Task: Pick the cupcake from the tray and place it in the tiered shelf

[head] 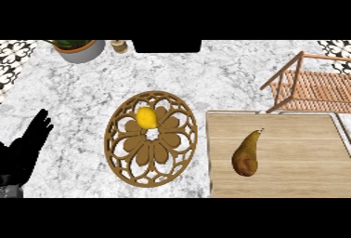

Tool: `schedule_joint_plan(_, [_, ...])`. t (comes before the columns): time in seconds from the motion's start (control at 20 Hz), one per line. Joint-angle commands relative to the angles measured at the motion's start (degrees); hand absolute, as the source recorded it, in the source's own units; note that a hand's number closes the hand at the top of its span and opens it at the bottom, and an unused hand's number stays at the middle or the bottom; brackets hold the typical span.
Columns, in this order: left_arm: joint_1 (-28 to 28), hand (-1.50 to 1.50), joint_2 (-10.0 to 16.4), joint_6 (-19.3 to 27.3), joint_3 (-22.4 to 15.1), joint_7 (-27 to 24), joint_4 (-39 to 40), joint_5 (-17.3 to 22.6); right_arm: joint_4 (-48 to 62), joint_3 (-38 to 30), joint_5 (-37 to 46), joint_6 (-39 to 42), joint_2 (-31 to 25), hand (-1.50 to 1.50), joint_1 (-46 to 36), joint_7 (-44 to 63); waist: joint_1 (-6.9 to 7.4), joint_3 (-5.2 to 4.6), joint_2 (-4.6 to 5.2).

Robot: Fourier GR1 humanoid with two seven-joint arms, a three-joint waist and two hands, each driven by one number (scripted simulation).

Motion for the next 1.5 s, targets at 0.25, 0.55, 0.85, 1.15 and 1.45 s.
schedule_joint_plan(0.25, [0.5, 0.00, -3.4, 1.8, -2.7, 2.1, -3.6, -2.8, 8.0, -10.8, -14.5, 5.2, -11.0, 1.50, -6.9, 13.2, 0.98, 0.05, 0.13])
schedule_joint_plan(0.55, [-1.6, 0.00, -0.5, -2.4, 0.4, 0.7, 0.4, -1.2, 8.7, -7.3, -4.5, -1.2, -15.9, 1.50, -11.4, 13.6, 1.24, 0.07, 0.24])
schedule_joint_plan(0.85, [-1.7, 0.00, -0.7, -3.1, 1.5, 3.3, -0.8, -0.9, 11.6, 0.0, -0.9, -4.3, -16.6, 1.50, -17.6, 13.1, 1.31, 0.07, 0.23])
schedule_joint_plan(1.15, [-2.5, 0.00, -2.5, -1.7, 0.7, 1.9, -1.9, -2.8, 21.7, 10.0, 5.6, -12.3, -19.2, 1.50, -27.8, 10.7, 2.57, 0.09, 0.53])
schedule_joint_plan(1.45, [-2.2, 0.00, -2.7, -2.3, 1.1, 3.6, -3.0, -2.8, 27.8, 15.9, 12.5, -16.7, -17.3, 1.50, -30.9, 5.4, 1.98, 0.10, 0.39])
